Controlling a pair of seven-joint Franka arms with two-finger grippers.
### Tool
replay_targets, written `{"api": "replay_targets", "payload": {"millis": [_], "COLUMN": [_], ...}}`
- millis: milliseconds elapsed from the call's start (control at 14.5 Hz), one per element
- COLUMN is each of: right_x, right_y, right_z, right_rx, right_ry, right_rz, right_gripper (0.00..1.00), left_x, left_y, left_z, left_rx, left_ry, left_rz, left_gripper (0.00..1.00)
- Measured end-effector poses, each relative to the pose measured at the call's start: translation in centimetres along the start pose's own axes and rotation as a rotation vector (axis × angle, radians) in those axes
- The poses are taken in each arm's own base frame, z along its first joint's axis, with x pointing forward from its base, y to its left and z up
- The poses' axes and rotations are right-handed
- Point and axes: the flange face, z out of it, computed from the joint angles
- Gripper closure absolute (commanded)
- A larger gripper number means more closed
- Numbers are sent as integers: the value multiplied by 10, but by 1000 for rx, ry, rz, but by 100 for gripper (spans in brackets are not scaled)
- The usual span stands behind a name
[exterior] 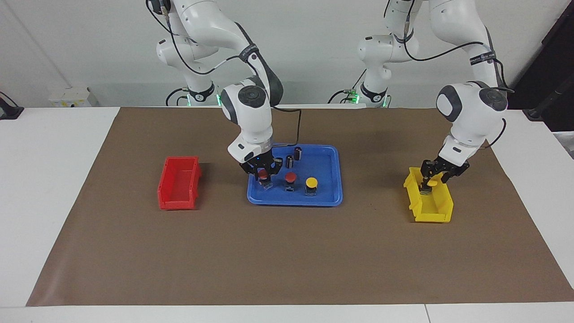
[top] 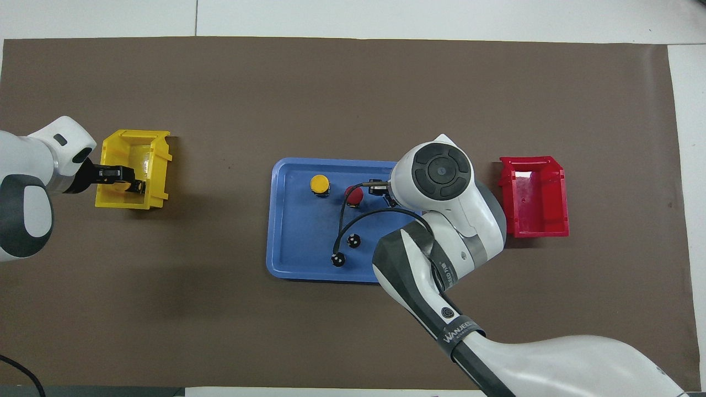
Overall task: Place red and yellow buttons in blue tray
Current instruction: 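Place the red button in the tray while the left gripper grasps a yellow button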
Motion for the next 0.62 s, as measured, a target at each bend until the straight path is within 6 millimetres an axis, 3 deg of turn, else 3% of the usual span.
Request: {"api": "replay_targets", "payload": {"millis": [69,138,207,276,345,483,621], "right_x": [0,-1,-1,-1,0,10,38], "right_y": [0,0,1,0,0,4,30], "right_z": [3,5,6,6,4,-11,-55], "right_rx": [-2,-4,-5,-5,-3,-6,-26], "right_ry": [-2,-5,-7,-6,-3,4,-1], "right_rz": [-1,-1,-1,-1,0,13,69], "right_gripper": [48,25,12,0,0,0,0], "left_x": [-2,-3,-4,-3,-3,-1,1], "left_y": [0,1,2,2,2,2,2], "left_z": [3,6,6,6,6,5,2], "left_rx": [0,1,1,2,2,3,4], "left_ry": [2,4,7,13,18,29,34], "left_rz": [0,1,2,3,3,3,3], "left_gripper": [34,35,54,82,93,98,98]}}
